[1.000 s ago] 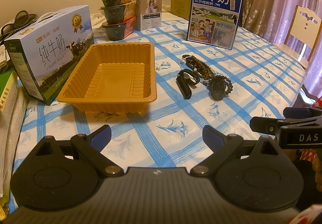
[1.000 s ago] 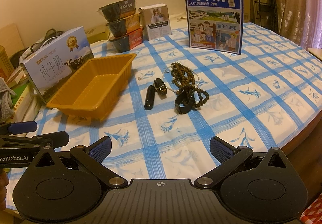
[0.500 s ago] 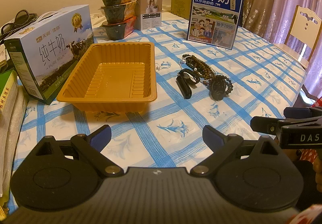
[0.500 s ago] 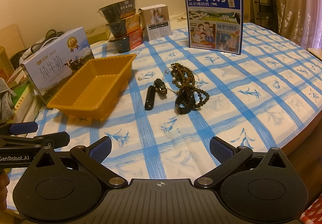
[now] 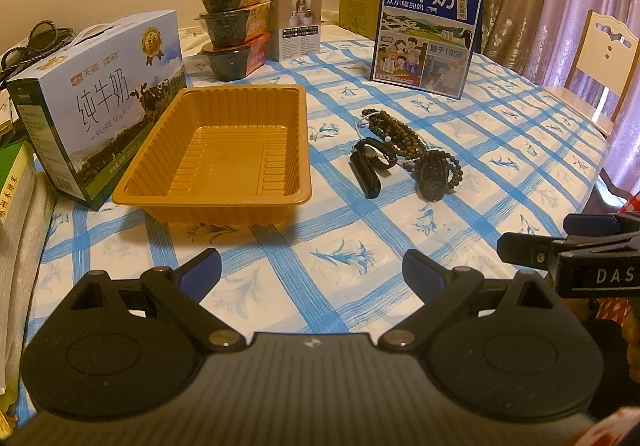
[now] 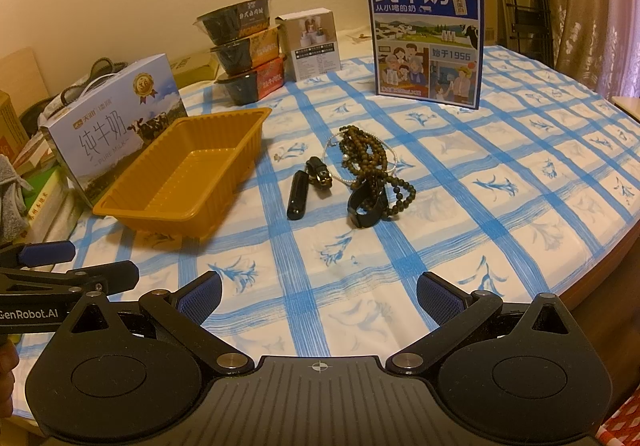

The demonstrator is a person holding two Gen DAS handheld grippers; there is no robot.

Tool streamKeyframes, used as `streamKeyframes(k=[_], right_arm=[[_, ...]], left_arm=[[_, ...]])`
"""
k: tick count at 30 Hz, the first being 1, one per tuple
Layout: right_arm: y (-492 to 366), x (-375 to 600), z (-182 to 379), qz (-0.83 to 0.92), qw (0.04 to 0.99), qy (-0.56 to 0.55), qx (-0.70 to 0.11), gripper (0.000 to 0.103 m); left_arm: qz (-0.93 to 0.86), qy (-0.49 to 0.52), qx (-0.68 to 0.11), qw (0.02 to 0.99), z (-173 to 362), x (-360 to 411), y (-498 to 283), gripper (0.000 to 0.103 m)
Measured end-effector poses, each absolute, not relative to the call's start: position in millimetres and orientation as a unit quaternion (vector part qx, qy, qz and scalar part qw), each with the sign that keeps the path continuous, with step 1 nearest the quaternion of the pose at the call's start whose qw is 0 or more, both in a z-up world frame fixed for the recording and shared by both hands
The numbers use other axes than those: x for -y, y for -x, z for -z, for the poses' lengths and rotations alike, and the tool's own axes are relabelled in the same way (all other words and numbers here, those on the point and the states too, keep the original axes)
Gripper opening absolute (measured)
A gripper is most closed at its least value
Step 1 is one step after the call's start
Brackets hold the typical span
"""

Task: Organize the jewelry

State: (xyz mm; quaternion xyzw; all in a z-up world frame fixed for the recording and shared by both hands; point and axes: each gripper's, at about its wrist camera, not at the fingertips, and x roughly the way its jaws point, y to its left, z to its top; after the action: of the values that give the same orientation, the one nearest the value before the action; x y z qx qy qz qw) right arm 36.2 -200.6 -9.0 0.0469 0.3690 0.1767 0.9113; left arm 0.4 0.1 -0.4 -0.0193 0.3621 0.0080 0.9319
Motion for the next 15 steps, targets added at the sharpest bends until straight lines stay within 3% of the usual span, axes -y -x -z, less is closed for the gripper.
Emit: streamKeyframes(k=[15], right_arm=[[-37.4, 200.5, 9.5, -0.177, 0.911, -0.047, -0.369, 0.103]], left_arm=[[-0.008, 0.02, -0.362, 0.932, 0.5, -0.2, -0.4, 0.097]])
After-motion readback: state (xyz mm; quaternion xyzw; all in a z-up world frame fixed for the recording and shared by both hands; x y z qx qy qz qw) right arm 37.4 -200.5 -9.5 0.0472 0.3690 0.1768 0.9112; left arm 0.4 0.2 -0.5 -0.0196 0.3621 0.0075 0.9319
